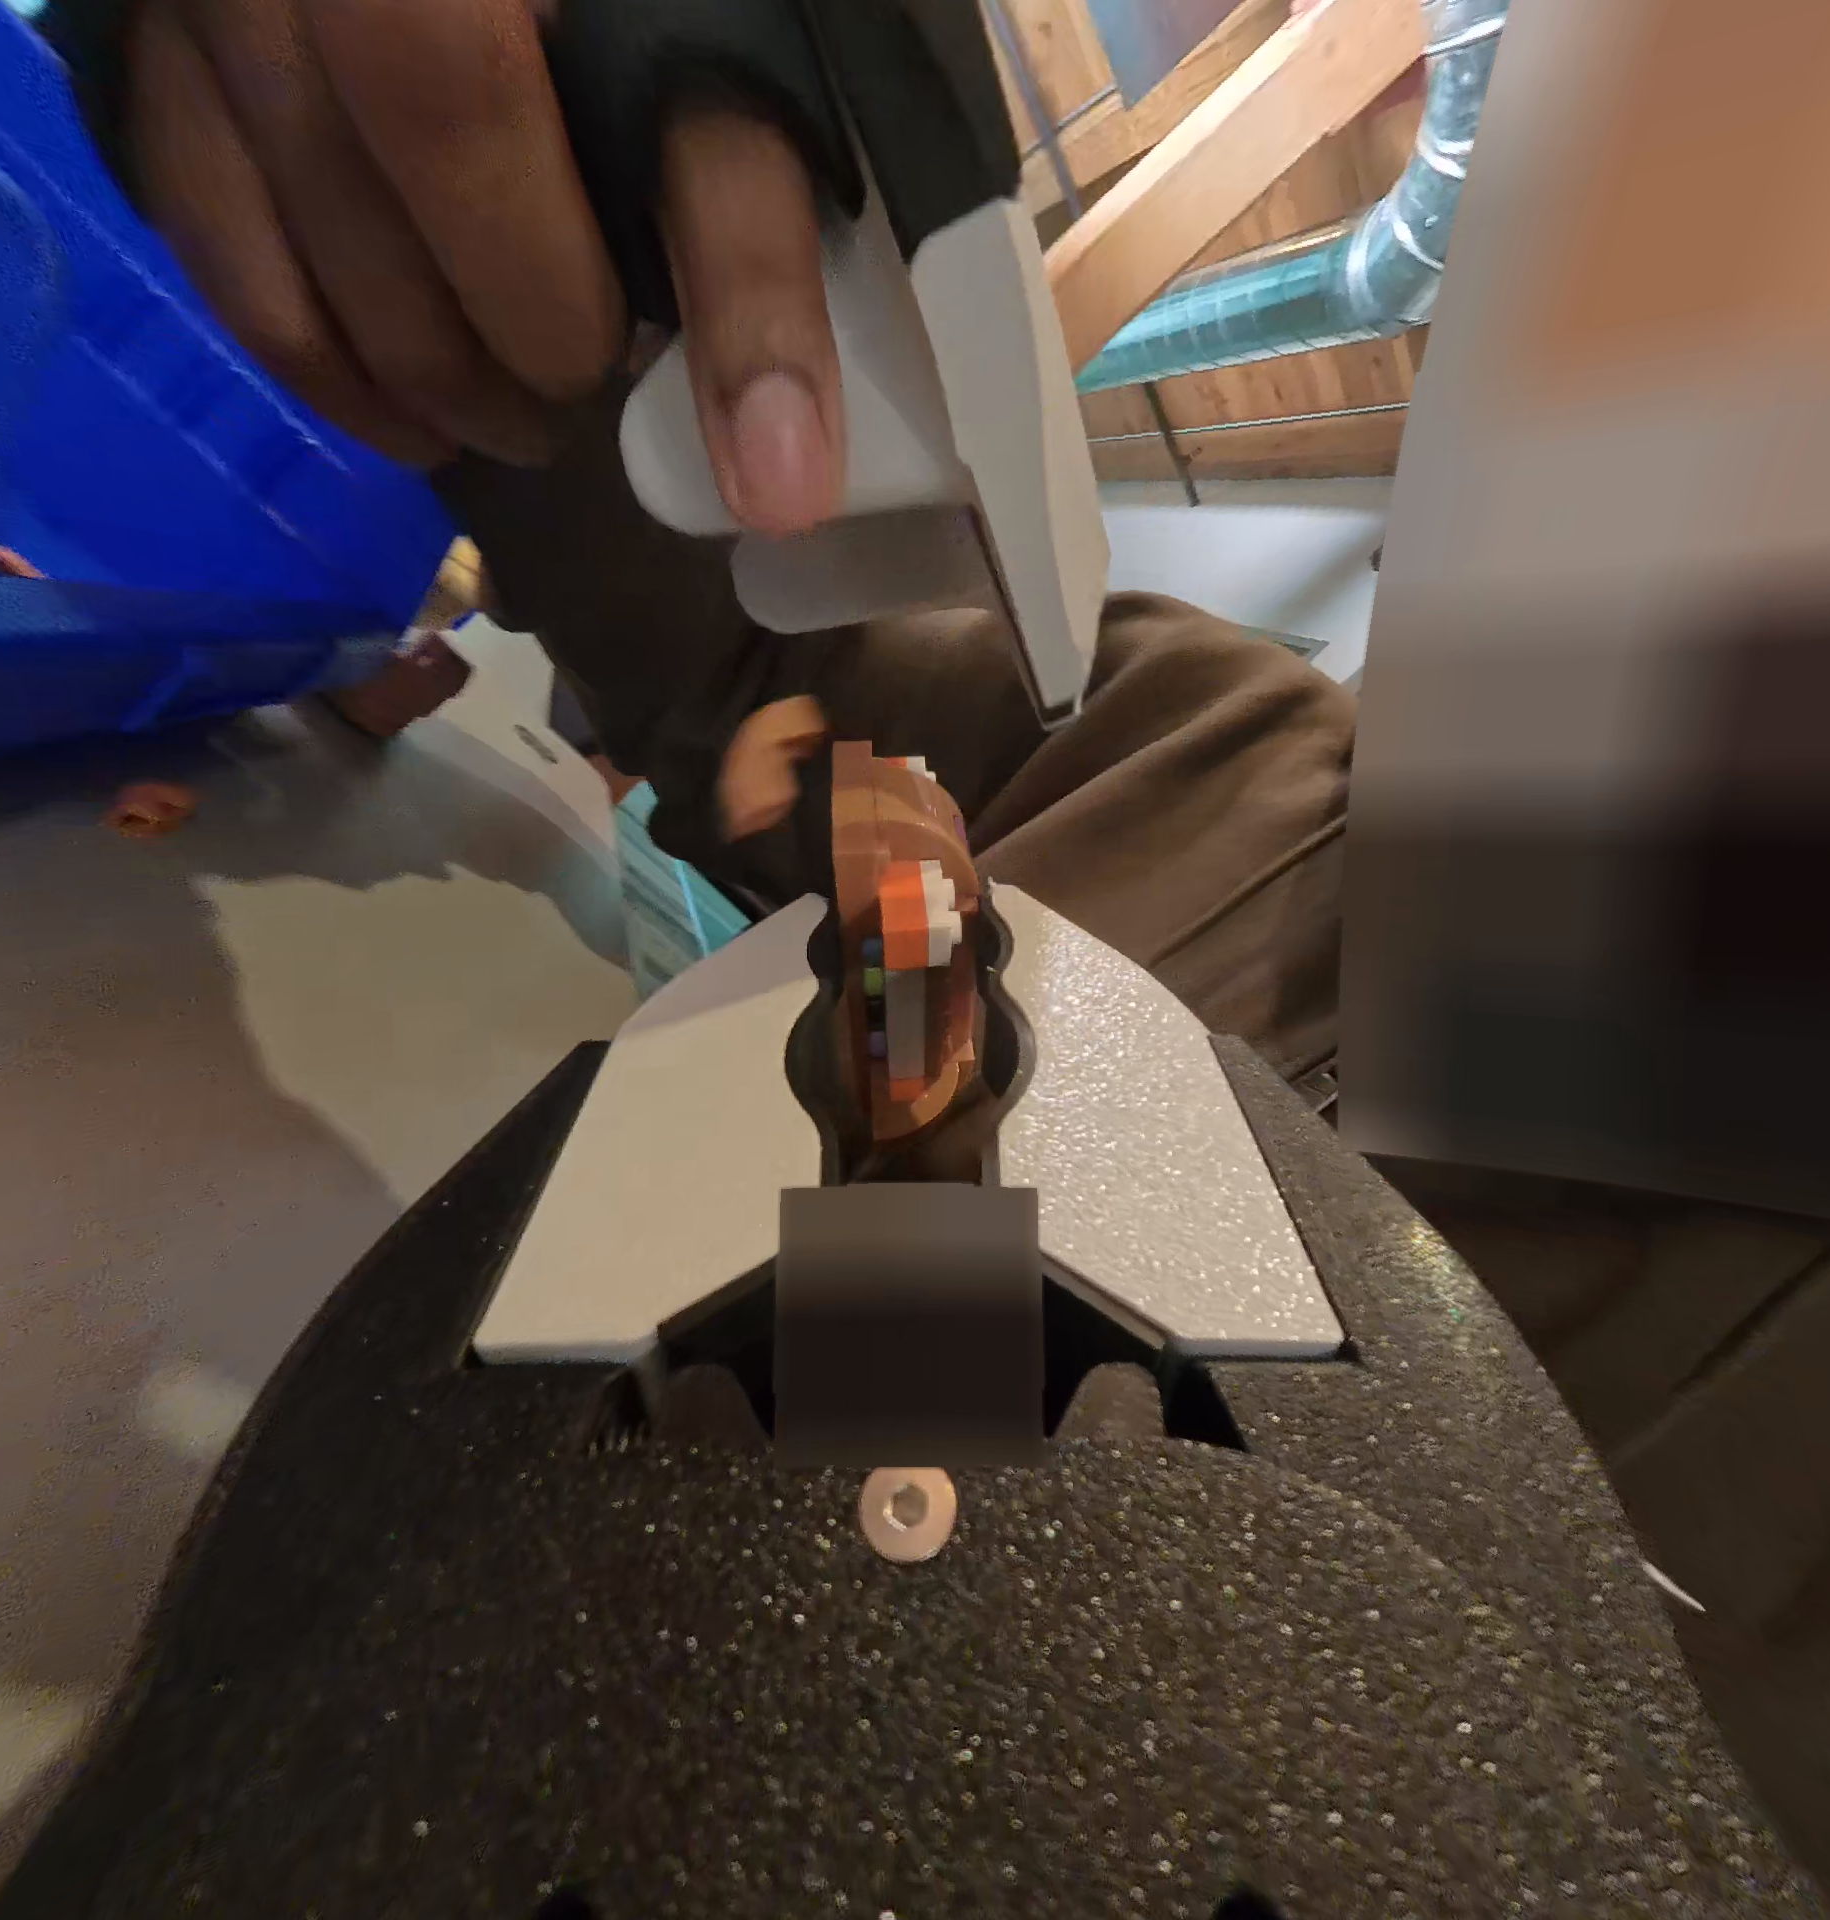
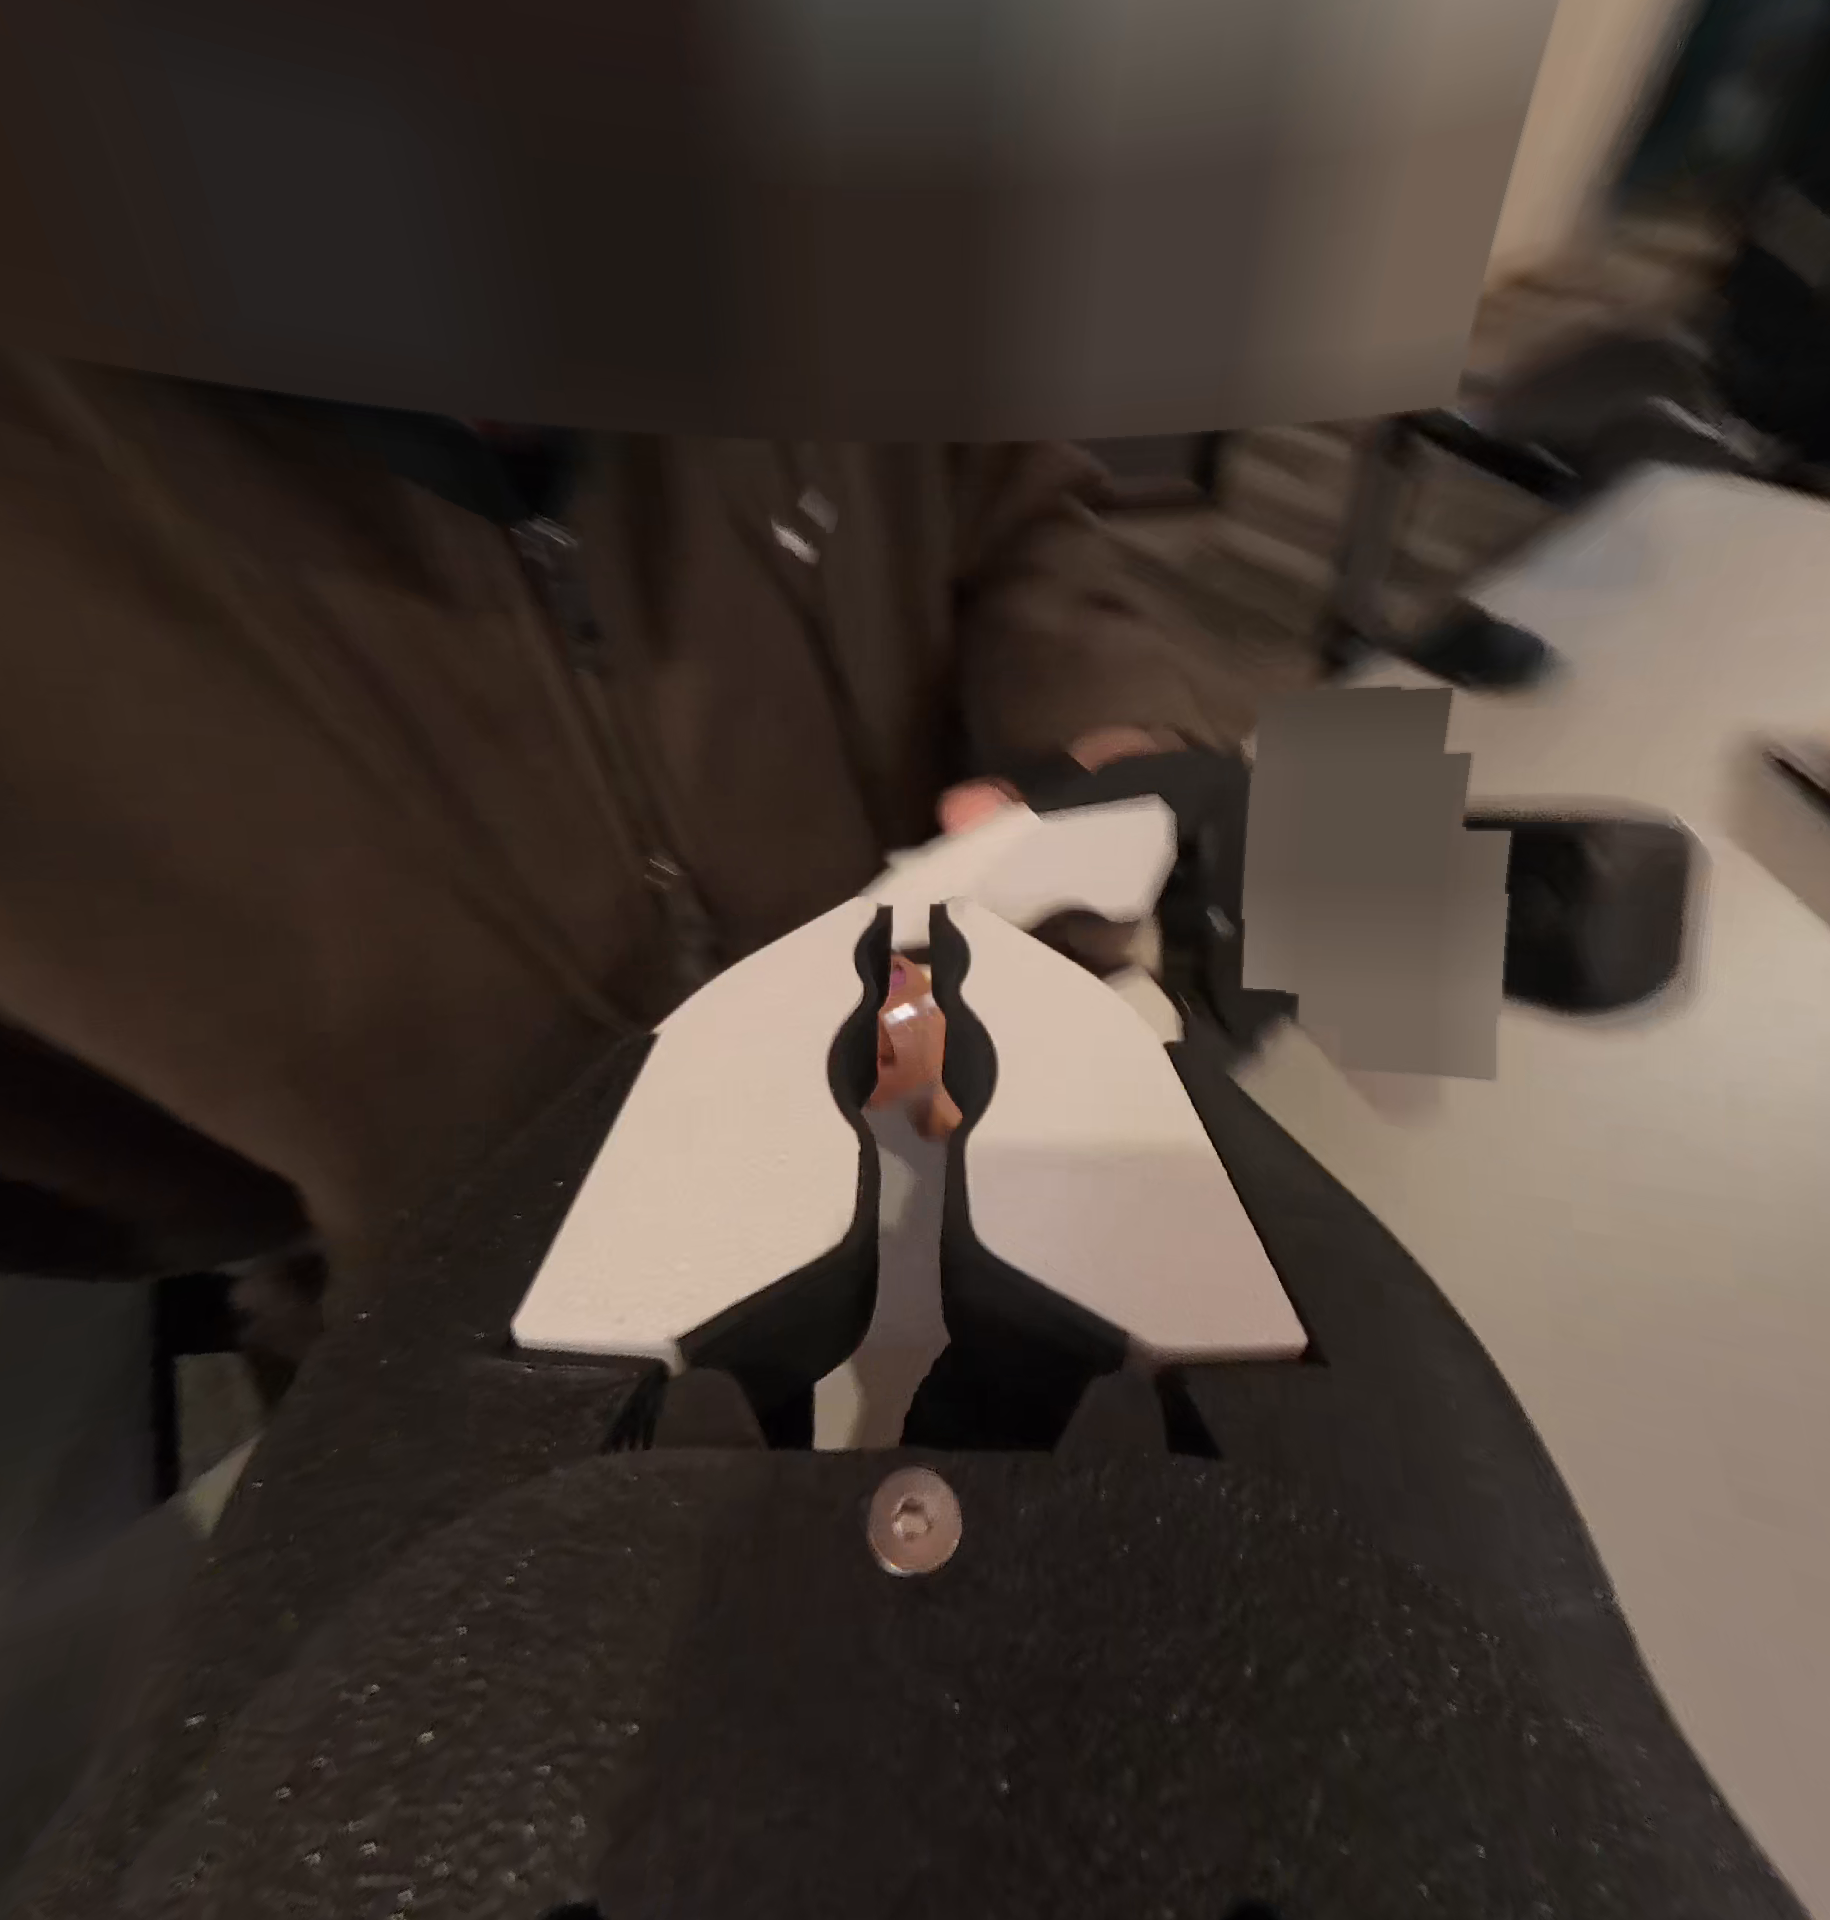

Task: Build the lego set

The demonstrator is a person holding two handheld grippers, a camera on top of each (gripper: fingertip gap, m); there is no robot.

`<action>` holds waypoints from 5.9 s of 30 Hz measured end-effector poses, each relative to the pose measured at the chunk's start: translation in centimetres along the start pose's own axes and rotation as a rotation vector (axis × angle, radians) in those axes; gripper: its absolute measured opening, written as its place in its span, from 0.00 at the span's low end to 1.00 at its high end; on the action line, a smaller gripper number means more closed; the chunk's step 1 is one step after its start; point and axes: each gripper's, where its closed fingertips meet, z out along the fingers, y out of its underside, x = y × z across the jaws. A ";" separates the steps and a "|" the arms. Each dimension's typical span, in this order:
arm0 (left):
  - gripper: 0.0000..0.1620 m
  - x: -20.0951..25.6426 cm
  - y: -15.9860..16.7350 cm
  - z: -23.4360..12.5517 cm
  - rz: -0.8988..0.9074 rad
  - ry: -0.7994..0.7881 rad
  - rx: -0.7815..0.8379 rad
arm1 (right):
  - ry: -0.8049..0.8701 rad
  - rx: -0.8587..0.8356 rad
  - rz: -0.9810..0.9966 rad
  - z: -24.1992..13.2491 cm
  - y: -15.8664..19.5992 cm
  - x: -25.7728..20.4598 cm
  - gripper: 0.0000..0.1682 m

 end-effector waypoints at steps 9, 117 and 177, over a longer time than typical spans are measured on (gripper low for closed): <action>0.15 -5.3 -2.5 -5.8 0.028 -0.413 -0.138 | 0.837 -0.462 0.489 -6.3 10.2 3.7 0.05; 0.14 -2.6 -6.1 -8.9 -0.046 -0.355 0.387 | 1.160 -0.236 -0.195 0.8 4.2 8.9 0.12; 0.28 -9.3 1.1 -7.9 0.565 -0.543 -0.762 | 0.868 0.059 0.155 1.0 7.9 3.2 0.05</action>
